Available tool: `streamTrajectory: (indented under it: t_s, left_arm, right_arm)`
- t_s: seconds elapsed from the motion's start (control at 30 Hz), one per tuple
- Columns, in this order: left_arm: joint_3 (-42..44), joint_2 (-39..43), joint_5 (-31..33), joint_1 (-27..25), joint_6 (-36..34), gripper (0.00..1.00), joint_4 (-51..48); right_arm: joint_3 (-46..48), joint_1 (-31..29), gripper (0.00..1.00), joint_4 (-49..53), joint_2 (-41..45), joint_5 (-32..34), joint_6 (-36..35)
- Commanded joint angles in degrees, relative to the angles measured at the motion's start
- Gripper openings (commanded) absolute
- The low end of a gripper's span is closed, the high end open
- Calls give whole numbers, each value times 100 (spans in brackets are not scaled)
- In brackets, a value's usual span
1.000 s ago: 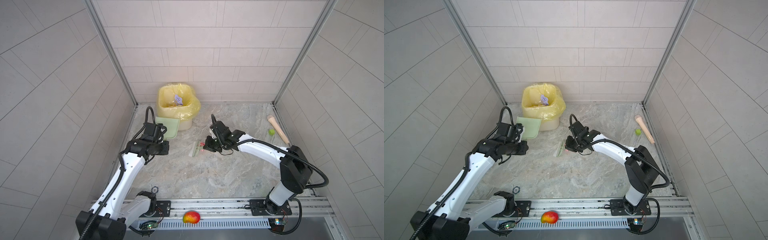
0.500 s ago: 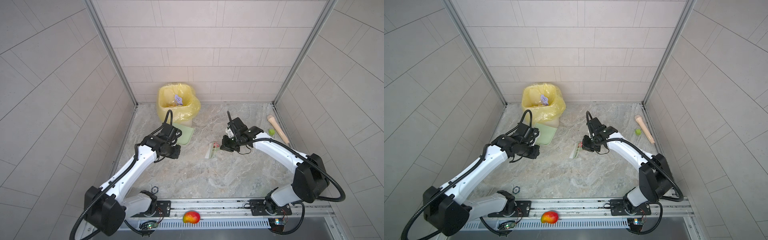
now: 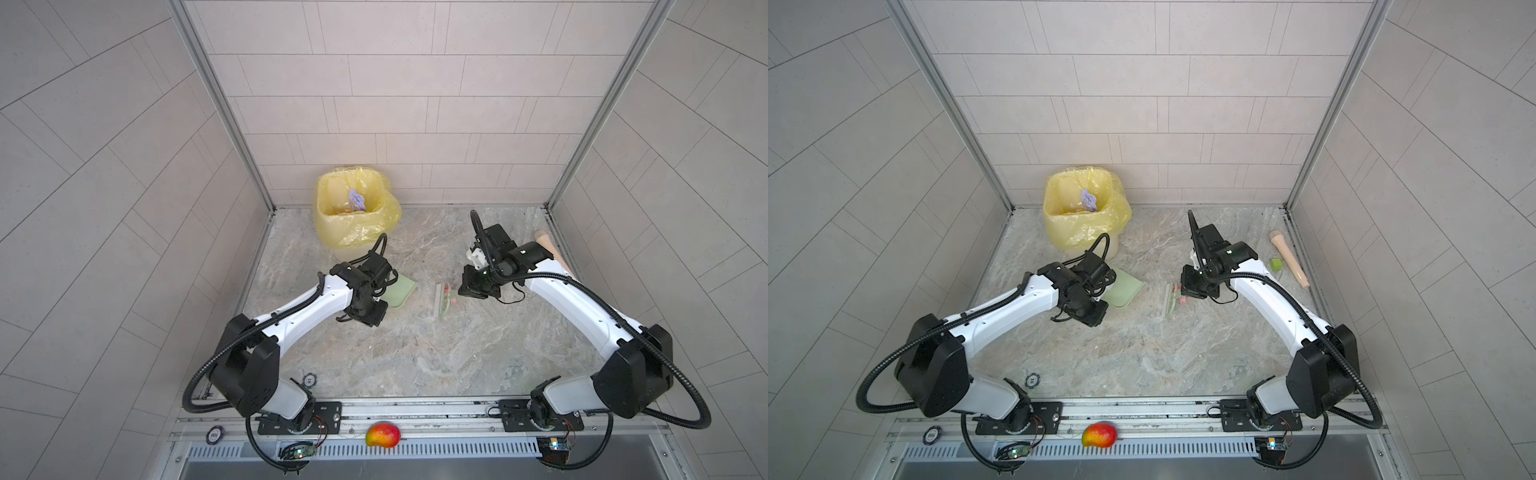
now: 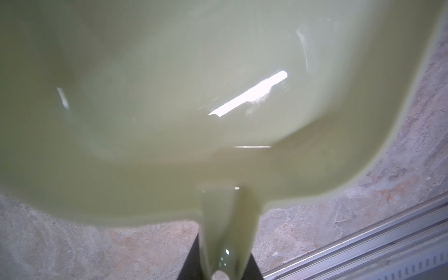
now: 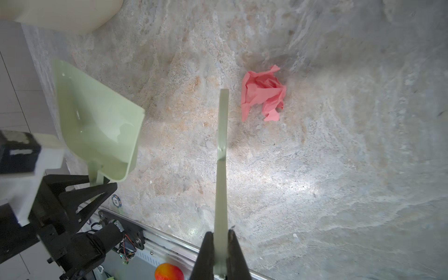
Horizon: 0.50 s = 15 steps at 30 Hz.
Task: Sweep away the paper scraps from the table
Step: 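Lower the dustpan beside the pink scrap while the right gripper brings the brush behind it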
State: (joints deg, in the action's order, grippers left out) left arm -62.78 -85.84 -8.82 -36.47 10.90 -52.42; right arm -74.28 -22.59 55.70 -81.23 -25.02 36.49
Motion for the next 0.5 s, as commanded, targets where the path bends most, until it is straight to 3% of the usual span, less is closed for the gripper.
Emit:
streamTrajectory:
  t_s: [0.0,0.47]
  left_arm:
    - [-251,-131,-9,-121,-94,0,-5]
    - [-535,-1092,-292,-717,-1041,0,142]
  right_arm:
    - [-476,17,0,853,153,307,-654]
    - [-2054,35,0,2062,-535,1921,-2299]
